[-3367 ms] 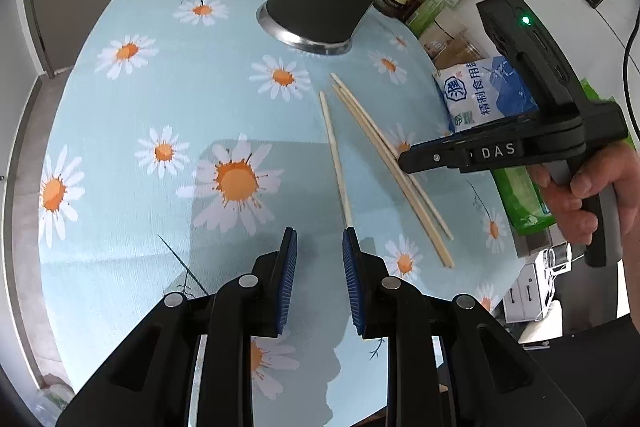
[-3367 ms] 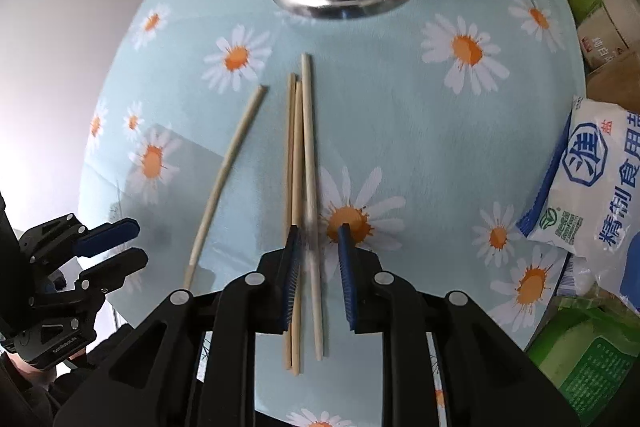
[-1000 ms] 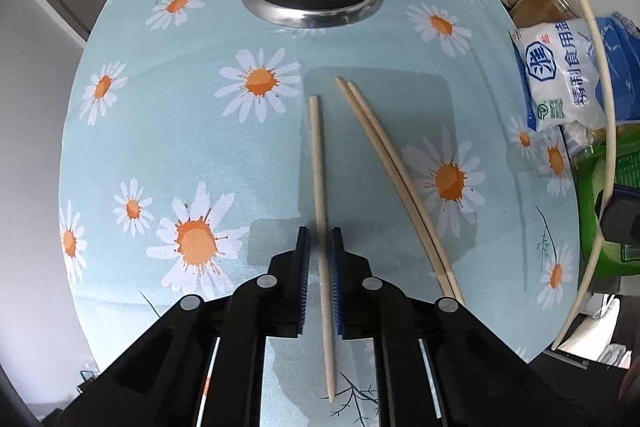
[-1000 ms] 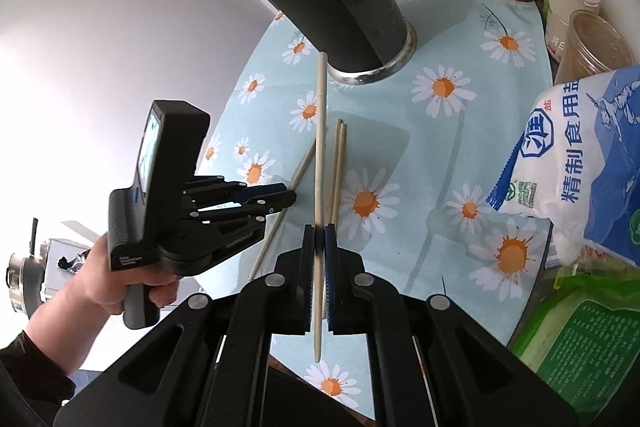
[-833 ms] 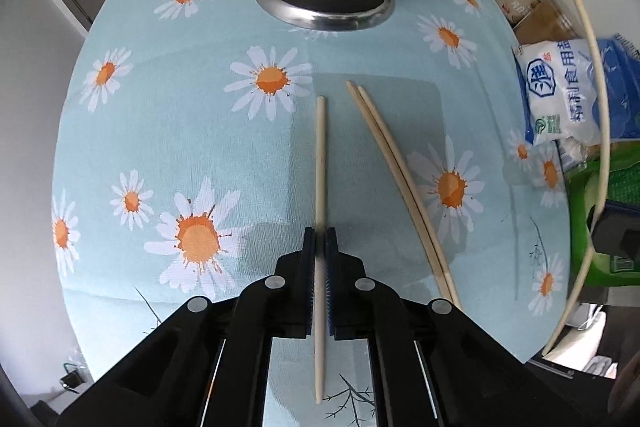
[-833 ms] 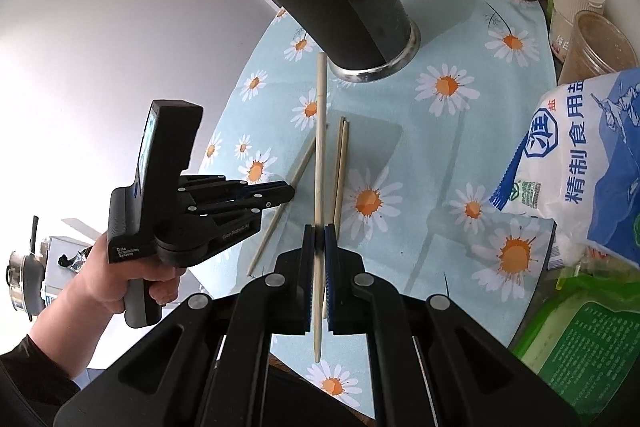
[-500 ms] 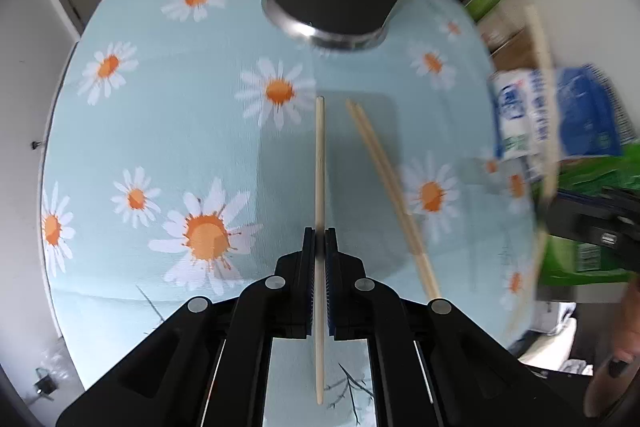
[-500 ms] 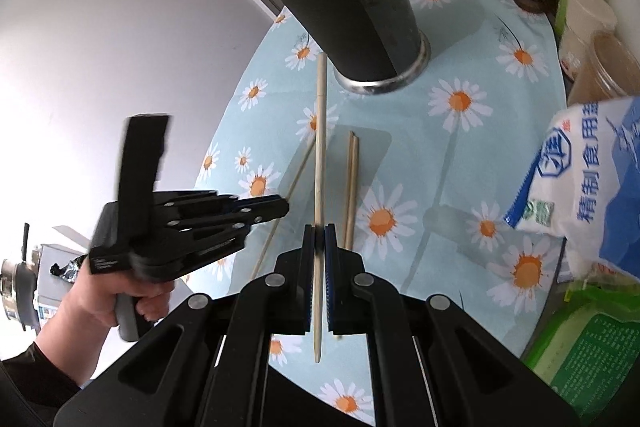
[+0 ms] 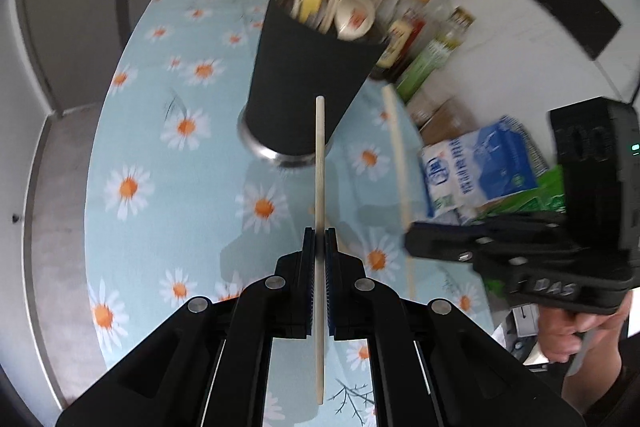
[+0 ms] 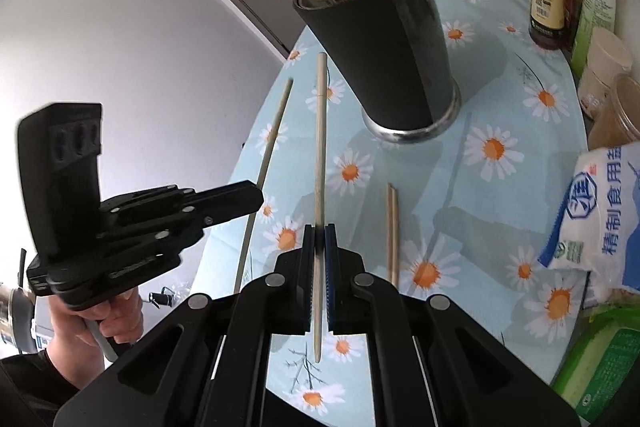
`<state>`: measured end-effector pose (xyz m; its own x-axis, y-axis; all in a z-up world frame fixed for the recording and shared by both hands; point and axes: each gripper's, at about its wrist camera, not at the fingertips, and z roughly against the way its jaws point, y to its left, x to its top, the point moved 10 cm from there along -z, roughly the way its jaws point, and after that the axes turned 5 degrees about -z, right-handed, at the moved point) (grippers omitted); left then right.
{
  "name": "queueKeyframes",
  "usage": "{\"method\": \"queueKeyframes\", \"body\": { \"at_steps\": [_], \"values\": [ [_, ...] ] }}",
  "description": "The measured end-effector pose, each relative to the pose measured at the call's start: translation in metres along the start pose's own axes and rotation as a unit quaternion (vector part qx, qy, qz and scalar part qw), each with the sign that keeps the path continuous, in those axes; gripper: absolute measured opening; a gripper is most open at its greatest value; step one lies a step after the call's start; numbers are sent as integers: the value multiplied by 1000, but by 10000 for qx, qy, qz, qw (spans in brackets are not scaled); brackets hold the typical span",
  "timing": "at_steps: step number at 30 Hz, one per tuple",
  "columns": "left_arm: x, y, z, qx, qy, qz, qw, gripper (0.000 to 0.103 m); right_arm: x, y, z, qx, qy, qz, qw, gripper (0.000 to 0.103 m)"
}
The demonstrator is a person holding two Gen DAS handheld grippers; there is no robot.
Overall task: Organize utensils
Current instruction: 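Lift both chopsticks upright and carry them over the black holder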
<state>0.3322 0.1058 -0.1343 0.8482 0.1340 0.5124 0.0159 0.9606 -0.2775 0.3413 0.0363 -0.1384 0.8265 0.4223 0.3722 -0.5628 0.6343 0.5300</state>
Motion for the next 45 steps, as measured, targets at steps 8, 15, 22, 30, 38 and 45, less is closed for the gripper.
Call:
{"method": "queueKeyframes", "body": {
  "at_steps": [8, 15, 22, 30, 38, 45],
  "values": [
    [37, -6, 32, -336, -542, -214, 9977, 4, 26, 15, 21, -77, -562, 190, 9982, 6],
    [69, -11, 49, -494, -958, -348, 9936, 4, 59, 17, 37, 36, -1078, 288, 9937, 6],
    [111, -14, 69, -572, -1600, -418, 9846, 4, 102, 16, 64, 275, -1822, 257, 9825, 6],
    [158, -11, 87, -710, -2546, -462, 9633, 4, 146, 19, 89, 380, -2543, 265, 9660, 6],
    [195, -6, 76, -726, -3017, -635, 9485, 4, 184, 17, 94, 128, -2931, 444, 9550, 6],
    [210, 10, 83, -513, -3583, -476, 9310, 4, 200, 5, 106, 224, -3474, 107, 9374, 6]
  ]
}}
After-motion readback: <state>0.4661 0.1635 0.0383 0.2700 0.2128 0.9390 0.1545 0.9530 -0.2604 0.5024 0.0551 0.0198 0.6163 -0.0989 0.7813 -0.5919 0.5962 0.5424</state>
